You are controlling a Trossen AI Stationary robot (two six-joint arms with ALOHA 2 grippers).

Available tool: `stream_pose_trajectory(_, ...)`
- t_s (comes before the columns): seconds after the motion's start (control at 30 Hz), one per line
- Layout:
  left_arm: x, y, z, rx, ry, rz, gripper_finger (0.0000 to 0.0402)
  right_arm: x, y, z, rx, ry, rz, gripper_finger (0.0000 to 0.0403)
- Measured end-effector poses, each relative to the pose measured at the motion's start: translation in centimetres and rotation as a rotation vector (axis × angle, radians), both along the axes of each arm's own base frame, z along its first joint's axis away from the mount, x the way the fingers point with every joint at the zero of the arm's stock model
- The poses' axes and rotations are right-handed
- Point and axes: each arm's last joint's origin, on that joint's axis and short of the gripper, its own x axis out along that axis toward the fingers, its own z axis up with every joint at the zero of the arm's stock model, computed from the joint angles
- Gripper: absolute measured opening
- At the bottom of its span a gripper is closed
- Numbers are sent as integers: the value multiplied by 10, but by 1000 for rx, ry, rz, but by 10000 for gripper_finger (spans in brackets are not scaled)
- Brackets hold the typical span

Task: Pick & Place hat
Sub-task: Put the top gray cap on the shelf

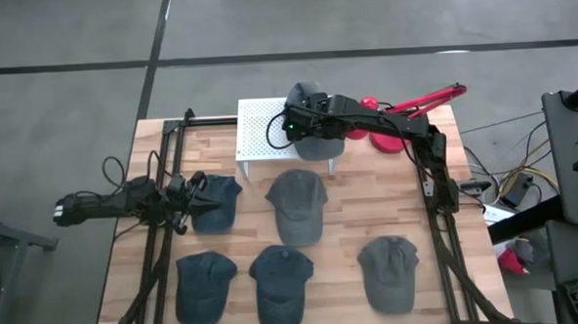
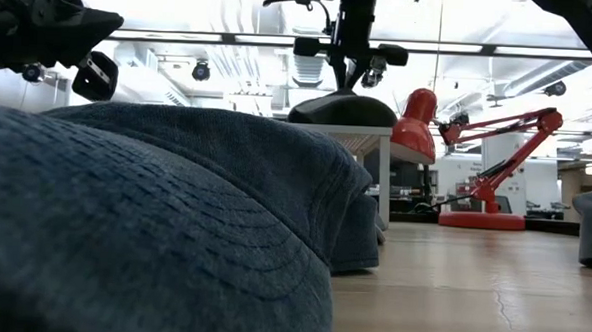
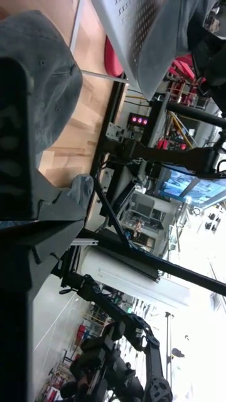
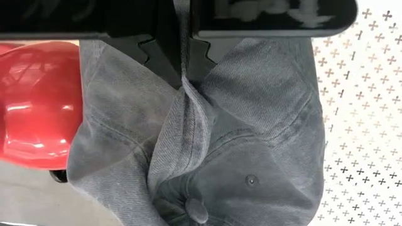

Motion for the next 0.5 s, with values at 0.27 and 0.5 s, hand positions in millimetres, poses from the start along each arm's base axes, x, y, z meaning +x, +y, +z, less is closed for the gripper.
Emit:
stream_pose_trajectory(0.27, 0, 0, 0, 0, 0, 0, 0, -1, -1, 0, 4, 4, 5, 17)
stream_pose_trajectory(0.5, 0, 0, 0, 0, 0, 0, 0, -1, -1, 0, 10, 2, 6, 62)
